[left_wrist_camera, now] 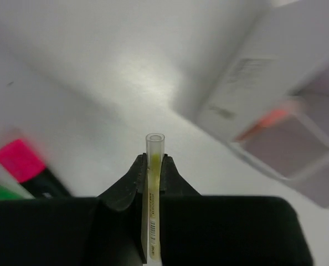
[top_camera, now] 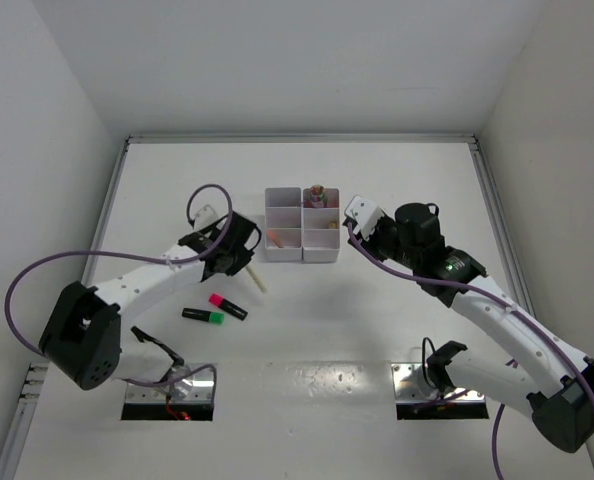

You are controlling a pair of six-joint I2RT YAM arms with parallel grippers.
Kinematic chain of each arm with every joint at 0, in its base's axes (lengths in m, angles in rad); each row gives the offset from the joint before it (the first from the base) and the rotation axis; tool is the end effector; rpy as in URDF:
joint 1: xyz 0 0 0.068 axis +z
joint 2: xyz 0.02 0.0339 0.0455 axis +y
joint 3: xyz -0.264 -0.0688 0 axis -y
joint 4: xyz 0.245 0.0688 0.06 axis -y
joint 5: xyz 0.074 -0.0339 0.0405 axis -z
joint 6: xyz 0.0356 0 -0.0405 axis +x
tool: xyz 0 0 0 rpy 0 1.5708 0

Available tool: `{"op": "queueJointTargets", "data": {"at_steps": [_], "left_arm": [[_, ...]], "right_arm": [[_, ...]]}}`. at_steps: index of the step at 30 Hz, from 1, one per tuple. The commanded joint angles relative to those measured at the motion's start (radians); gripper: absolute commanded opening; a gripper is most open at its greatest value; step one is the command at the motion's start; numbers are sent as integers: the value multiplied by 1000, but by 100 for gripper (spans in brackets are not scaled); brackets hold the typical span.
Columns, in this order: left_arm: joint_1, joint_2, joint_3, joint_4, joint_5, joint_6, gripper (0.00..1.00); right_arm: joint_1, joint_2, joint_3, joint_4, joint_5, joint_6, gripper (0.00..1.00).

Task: Sort the stationery into containers
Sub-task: Pick up the pen from the center of the board, then place the pen in the storage box.

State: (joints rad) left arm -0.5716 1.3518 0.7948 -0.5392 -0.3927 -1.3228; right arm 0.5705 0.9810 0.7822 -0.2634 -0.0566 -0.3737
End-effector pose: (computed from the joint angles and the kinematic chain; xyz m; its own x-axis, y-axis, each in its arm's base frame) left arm 0.2186 -0.1244 0.1975 -0.5256 -0.7268 -0.4421 -0.6386 0.6804 -0.3594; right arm 0.1868 0.1223 0.2945 -0.1370 -0.5210 -0.8425 -0.6787 0.6689 -0.3033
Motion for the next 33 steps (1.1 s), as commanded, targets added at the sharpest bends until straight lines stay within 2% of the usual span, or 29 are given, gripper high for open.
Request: {"op": "queueJointTargets", "data": {"at_steps": [1, 5, 9, 10, 12, 13, 17, 26, 33], "left_arm": [[-52, -77, 147, 5, -70, 22, 0], [-112, -40, 262, 5, -196, 31, 0], [-209, 58, 372, 5, -388, 31, 0], [-232, 84, 423, 5, -487, 42, 0], [-298, 165, 474, 5, -593, 77, 0], [-321, 190, 518, 5, -700, 91, 0], [-381, 297, 604, 5, -836, 135, 0], [-406, 397, 635, -4, -1025, 145, 0], [-376, 432, 610, -4, -988, 85, 0]], "right_arm": [[-3, -8, -3, 35, -3, -2, 46], [-3, -8, -3, 35, -3, -2, 46], [-3, -8, -3, 35, -3, -2, 46], [-3, -8, -3, 35, -3, -2, 46], [-3, -8, -3, 35, -3, -2, 46], [-3, -8, -3, 35, -3, -2, 46], [-3, -8, -3, 35, 6, -2, 46], [-3, 1, -12, 44, 6, -2, 46], [-3, 1, -12, 44, 26, -2, 46]]}}
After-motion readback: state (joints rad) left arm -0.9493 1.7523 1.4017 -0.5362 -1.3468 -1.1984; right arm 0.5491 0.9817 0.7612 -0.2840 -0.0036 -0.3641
